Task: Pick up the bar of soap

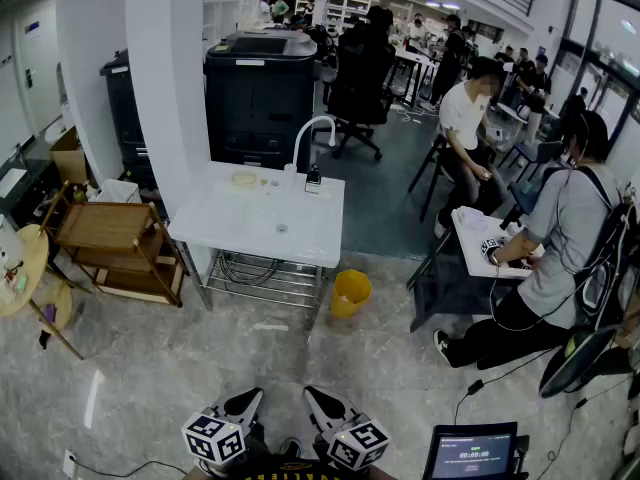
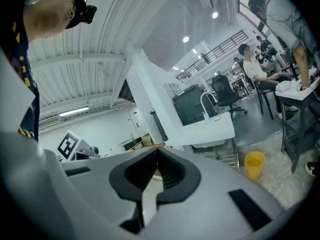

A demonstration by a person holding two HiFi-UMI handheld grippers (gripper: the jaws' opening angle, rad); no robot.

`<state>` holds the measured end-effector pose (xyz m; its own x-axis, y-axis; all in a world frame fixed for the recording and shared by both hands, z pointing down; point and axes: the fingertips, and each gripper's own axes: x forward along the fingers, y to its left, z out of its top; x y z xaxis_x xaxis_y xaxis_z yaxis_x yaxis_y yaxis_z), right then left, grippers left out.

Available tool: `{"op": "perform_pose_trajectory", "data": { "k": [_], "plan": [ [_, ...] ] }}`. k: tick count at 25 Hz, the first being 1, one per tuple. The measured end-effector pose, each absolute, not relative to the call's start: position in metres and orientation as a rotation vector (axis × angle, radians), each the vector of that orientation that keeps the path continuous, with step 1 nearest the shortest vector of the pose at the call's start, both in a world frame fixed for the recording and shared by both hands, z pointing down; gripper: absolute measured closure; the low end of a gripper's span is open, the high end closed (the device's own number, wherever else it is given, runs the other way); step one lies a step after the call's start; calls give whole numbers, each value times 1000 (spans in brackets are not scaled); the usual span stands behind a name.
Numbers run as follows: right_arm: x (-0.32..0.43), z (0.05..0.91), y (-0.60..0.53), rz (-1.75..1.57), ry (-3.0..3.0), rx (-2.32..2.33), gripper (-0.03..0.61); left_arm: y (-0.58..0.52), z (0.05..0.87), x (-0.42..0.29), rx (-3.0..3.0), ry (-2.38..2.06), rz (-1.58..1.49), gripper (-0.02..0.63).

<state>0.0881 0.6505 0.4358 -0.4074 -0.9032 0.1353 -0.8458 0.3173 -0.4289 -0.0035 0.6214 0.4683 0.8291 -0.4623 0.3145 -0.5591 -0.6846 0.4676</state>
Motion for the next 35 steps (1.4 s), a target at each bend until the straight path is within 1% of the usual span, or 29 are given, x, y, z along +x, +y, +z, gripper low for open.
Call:
{"op": "perform_pose_trajectory", "data": {
  "k": [7,13,19,26,35],
  "plan": [
    [79,440,659,-678,2451,-1624,561,632,471,-8,2452,-739,232,595],
    [72,433,639,-668,2467,-1589,560,615,467,-16,2436,-768,228,595],
    [68,424,590,-632,2451,-1613,560,566,458,-24,2457,-768,203,595],
    [45,407,514,-595,2450,-1660,560,489,440,-46,2494,-729,159,595],
    [5,412,435,-619,2470,-1698,560,407,438,-84,2491,-701,114,595]
  ]
}}
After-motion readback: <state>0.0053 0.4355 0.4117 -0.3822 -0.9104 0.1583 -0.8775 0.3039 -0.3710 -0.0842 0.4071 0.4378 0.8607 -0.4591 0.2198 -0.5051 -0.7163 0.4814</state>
